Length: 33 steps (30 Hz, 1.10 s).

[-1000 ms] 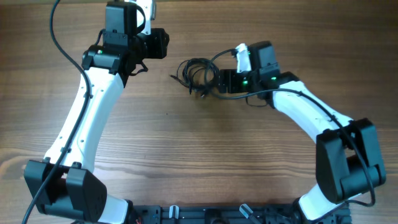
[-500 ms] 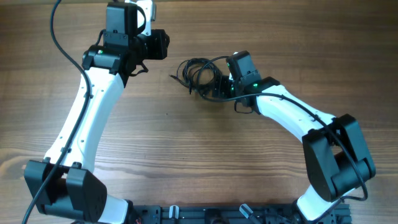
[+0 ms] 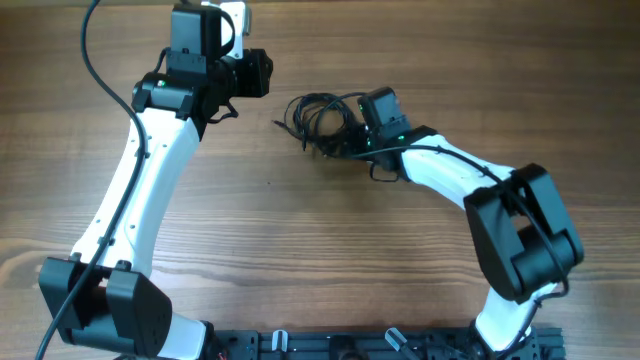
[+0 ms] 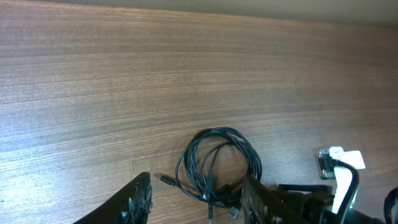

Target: Untangle cables

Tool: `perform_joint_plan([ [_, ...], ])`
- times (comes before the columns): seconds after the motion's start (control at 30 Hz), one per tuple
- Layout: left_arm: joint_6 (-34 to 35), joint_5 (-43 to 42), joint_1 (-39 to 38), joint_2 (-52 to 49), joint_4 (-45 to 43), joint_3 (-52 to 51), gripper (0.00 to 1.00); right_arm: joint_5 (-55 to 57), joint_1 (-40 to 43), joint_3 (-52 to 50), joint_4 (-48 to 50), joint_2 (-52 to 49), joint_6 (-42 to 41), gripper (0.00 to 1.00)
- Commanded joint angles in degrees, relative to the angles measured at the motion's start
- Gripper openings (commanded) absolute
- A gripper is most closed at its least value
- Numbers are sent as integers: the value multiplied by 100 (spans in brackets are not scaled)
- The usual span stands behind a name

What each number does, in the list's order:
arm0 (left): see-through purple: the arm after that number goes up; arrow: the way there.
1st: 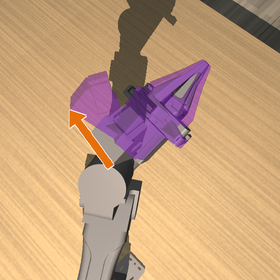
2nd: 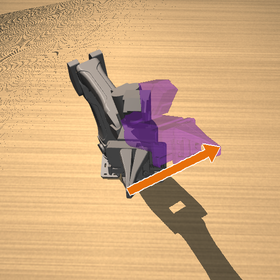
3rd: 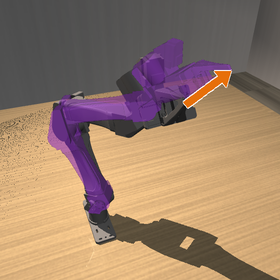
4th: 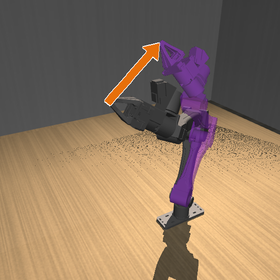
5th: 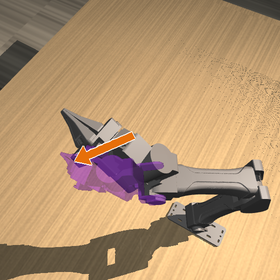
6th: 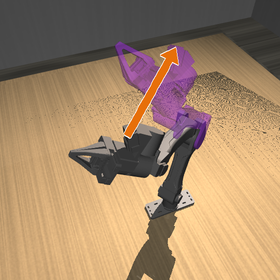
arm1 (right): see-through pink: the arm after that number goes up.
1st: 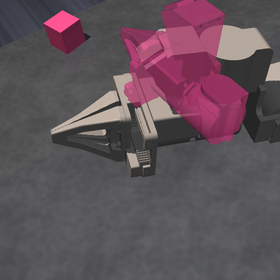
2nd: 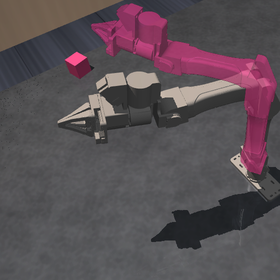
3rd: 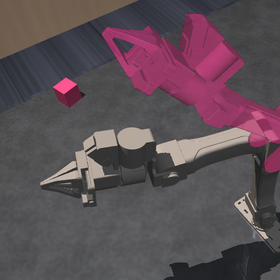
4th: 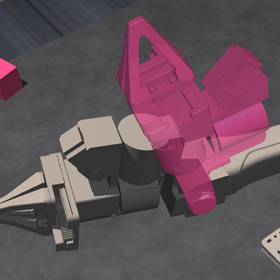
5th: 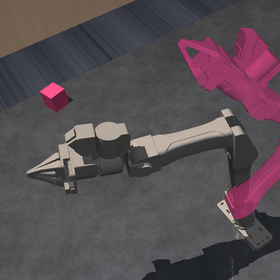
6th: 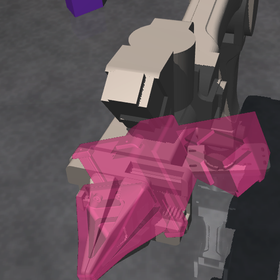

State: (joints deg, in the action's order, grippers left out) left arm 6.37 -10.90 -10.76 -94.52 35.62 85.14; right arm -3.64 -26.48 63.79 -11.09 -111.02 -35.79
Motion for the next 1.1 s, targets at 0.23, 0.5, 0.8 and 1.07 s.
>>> perform_joint_plan([
  [0.23, 55, 48, 17, 109, 28, 81, 49, -728, -35, 162, 343, -203, 109, 61],
  [0.5, 55, 46, 13, 109, 52, 81, 49, -710, -37, 162, 599, -205, -219, 56],
  [0.8, 52, 46, 13, 109, 138, 81, 49, -540, -199, 162, 728, -391, -361, 55],
  [1.07, 52, 44, 13, 109, 138, 81, 50, -225, -201, 162, 743, -391, -487, 45],
])
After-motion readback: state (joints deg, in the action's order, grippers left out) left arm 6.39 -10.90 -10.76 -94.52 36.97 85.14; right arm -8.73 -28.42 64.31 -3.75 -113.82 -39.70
